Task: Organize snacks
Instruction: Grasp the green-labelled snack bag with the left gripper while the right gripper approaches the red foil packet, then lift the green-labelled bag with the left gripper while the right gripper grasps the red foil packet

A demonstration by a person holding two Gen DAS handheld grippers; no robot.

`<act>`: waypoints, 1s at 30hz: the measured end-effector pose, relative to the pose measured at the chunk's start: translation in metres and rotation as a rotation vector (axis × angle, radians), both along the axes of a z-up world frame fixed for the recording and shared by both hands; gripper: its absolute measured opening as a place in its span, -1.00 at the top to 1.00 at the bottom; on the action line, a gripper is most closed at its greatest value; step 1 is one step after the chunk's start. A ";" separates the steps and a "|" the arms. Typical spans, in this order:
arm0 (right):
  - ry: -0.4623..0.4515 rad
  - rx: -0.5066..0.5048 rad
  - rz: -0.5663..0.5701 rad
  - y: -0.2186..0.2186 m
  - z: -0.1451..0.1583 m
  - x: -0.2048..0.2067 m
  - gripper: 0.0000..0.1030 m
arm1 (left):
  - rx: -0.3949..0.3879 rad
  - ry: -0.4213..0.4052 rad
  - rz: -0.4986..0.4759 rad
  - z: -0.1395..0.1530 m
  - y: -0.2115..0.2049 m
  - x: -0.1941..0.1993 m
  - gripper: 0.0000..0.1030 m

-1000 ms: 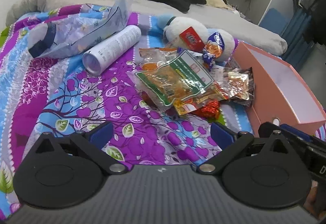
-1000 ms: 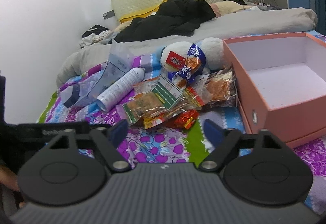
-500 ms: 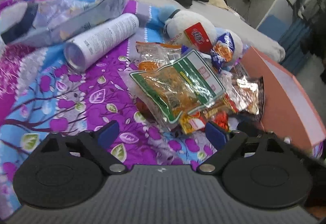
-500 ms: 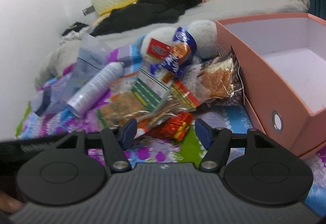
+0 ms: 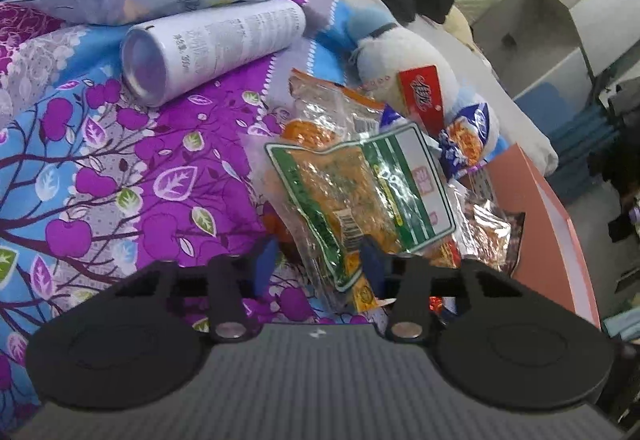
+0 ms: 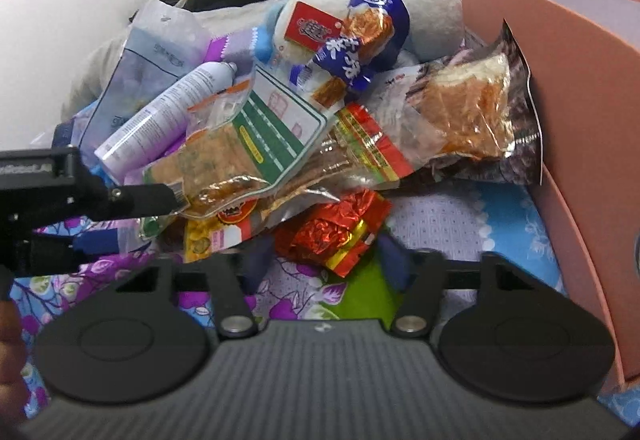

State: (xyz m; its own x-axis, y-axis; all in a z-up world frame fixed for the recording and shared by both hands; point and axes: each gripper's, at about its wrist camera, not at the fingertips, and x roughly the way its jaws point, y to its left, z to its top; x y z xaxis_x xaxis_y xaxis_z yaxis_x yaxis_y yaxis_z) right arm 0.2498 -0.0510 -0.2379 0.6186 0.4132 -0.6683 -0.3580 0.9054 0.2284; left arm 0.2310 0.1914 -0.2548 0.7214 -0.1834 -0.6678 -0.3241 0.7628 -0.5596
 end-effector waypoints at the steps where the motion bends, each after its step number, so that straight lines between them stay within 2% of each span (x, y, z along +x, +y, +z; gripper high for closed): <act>1: 0.004 0.002 0.002 -0.001 0.000 0.000 0.25 | -0.001 -0.004 0.003 0.001 0.001 -0.001 0.34; 2: 0.009 0.009 0.001 -0.003 0.000 0.000 0.31 | -0.011 -0.010 0.000 0.002 0.001 -0.002 0.49; 10: -0.003 0.016 0.031 -0.013 0.012 -0.012 0.37 | -0.004 -0.043 0.011 0.017 -0.008 -0.023 0.74; 20: 0.005 0.012 0.038 -0.044 0.025 -0.047 0.38 | 0.029 -0.046 0.036 0.049 -0.025 -0.067 0.84; 30: 0.008 -0.004 0.051 -0.074 0.035 -0.084 0.38 | 0.052 0.018 0.052 0.052 -0.053 -0.116 0.84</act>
